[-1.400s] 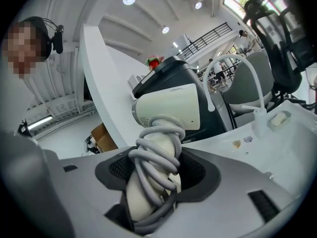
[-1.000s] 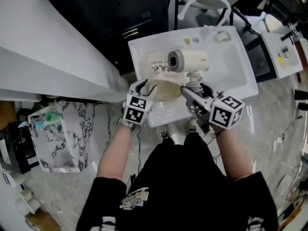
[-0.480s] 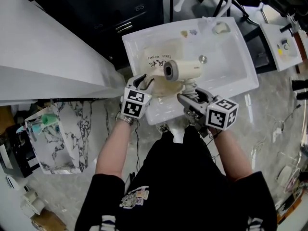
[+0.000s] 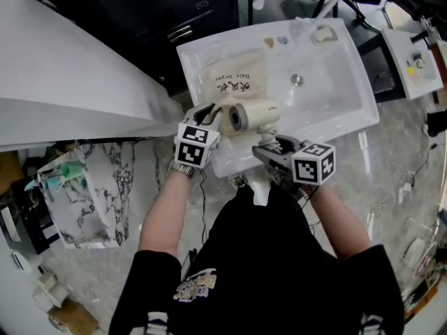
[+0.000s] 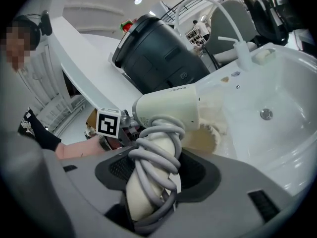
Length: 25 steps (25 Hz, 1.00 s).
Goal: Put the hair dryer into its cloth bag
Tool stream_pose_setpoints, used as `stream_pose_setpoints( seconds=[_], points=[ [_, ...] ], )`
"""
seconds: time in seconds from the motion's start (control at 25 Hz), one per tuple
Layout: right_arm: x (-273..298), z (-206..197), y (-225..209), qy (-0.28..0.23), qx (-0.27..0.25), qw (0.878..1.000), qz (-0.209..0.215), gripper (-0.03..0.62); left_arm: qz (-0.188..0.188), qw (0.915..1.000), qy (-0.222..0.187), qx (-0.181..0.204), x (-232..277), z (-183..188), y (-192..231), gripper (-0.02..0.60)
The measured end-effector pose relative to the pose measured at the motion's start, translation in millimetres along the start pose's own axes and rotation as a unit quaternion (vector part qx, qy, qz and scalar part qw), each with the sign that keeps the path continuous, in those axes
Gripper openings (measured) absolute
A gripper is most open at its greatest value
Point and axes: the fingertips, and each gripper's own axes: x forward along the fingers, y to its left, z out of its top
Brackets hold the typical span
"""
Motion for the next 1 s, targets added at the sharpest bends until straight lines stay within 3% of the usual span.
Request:
stream_pose_setpoints(
  seconds=[0.48,1.0],
  points=[
    [31.5,-66.8,-9.7,0.121,0.042,0.992,0.011,0.241,0.000,1.0000,-0.005,-0.008,-1.8,0.6,-2.2,0.072],
    [64.2,-39.7,-34.6,0.145,0.083,0.986,-0.022,0.241,-0.015,0.9998,-0.011,0.004,-10.2,4.8,-9.8,0.072]
  ],
)
